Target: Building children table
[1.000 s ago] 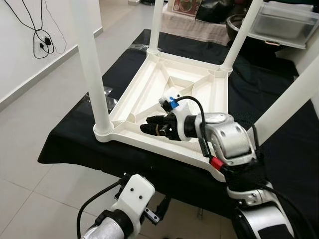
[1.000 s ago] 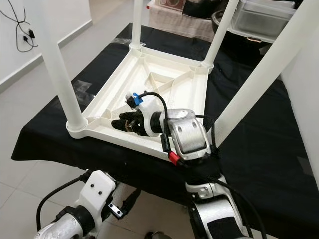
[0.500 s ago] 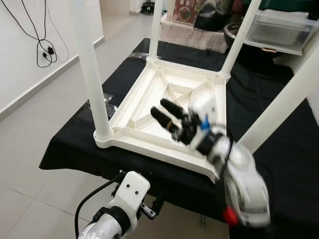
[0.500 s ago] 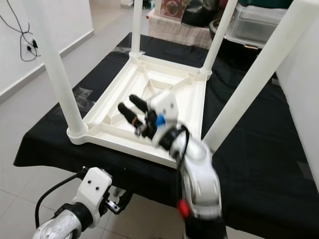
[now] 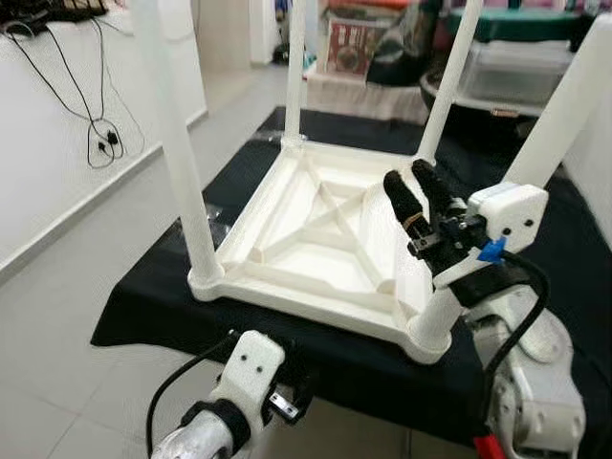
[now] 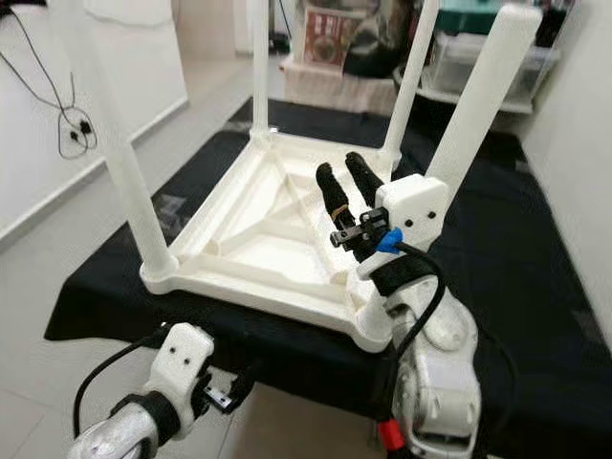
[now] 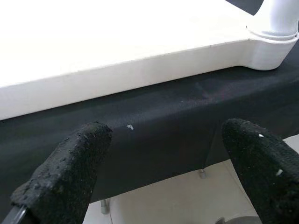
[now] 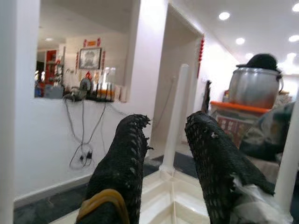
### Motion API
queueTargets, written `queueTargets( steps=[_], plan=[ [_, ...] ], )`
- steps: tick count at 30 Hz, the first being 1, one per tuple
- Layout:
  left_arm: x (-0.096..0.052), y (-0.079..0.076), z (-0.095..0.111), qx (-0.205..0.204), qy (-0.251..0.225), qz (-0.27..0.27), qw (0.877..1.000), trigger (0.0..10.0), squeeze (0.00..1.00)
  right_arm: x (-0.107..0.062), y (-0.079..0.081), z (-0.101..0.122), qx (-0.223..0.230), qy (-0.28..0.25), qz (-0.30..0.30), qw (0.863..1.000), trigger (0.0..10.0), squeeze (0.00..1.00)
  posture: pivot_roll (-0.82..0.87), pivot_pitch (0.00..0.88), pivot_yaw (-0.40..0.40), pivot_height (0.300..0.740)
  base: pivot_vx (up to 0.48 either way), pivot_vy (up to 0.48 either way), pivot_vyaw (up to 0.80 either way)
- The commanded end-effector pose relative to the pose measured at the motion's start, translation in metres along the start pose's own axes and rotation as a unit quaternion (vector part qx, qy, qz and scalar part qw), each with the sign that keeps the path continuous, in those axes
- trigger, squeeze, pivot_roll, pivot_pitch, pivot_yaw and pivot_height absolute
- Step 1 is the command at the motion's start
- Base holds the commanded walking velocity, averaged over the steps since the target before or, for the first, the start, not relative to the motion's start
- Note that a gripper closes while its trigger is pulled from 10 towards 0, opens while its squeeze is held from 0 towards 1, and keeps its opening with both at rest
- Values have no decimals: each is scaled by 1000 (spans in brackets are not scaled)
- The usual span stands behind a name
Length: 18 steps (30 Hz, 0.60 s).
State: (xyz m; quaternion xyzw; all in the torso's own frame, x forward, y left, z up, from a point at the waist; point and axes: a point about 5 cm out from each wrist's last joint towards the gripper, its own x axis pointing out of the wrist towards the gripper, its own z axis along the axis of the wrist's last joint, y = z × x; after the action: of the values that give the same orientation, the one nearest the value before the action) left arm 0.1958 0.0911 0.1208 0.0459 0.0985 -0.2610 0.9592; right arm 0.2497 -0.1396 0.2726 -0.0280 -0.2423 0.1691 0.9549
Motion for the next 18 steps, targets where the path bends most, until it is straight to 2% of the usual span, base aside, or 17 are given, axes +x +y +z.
queueTargets(
  steps=[1, 2, 3, 4, 6, 9, 10, 11, 13, 14, 15, 16, 18],
  plan=[
    [1, 3, -4, -1, 5, 1, 1000, 10000, 0, 6, 7, 20, -8, -43, 3, 999, 10000, 176, 45, 27, -38, 740, 0, 0, 0],
    [2, 3, -4, 1, 6, 0, 1000, 10000, 0, 12, 9, 28, -13, -64, -1, 998, 10000, 694, 46, 27, -38, 740, 0, 0, 0],
    [3, 4, -5, 2, 7, -2, 1000, 10000, 0, 18, 12, 38, -7, -86, 3, 996, 10000, 1000, 48, 23, -34, 740, 0, 0, 0],
    [3, 4, -5, 2, 7, -2, 1000, 10000, 0, 18, 12, 38, -7, -86, 3, 996, 10000, 1000, 48, 23, -34, 740, 0, 0, 0],
    [5, 4, -6, 7, 8, -6, 1000, 10000, 0, 32, 3, 66, -61, -155, -32, 986, 10000, 1000, 54, 16, -37, 740, 0, 0, 0],
    [5, 4, -6, 7, 8, -6, 1000, 10000, 0, 32, 3, 66, -61, -155, -32, 986, 10000, 1000, 54, 16, -37, 740, 0, 0, 0],
    [5, 4, -7, 8, 8, -7, 1000, 10000, 0, 35, -1, 76, -84, -178, -49, 979, 10000, 1000, 54, 16, -37, 740, 0, 0, 0],
    [6, 5, -7, 9, 9, -7, 1000, 10000, 0, 38, -15, 90, -141, -196, -109, 964, 10000, 1000, 51, 14, -34, 740, 0, 0, 0],
    [6, 5, -7, 9, 9, -7, 1000, 10000, 0, 38, -15, 90, -141, -196, -109, 964, 10000, 1000, 51, 14, -34, 740, 0, 0, 0],
    [6, 5, -7, 9, 9, -7, 1000, 10000, 0, 38, -25, 99, -175, -206, -149, 951, 10000, 392, 52, 14, -32, 740, 0, 0, 0],
    [6, 5, -8, 8, 10, -7, 1000, 10000, 0, 35, -41, 100, -197, -190, -204, 940, 10000, 0, 46, 16, -33, 740, 0, 0, 0],
    [7, 5, -8, 8, 10, -7, 1000, 10000, 0, 31, -52, 98, -197, -174, -242, 934, 10000, 0, 47, 17, -32, 740, 0, 0, 0],
    [7, 5, -8, 7, 9, -6, 1000, 10000, 0, 29, -57, 94, -190, -162, -259, 933, 10000, 0, 46, 18, -30, 740, 0, 0, 0]
  ],
)
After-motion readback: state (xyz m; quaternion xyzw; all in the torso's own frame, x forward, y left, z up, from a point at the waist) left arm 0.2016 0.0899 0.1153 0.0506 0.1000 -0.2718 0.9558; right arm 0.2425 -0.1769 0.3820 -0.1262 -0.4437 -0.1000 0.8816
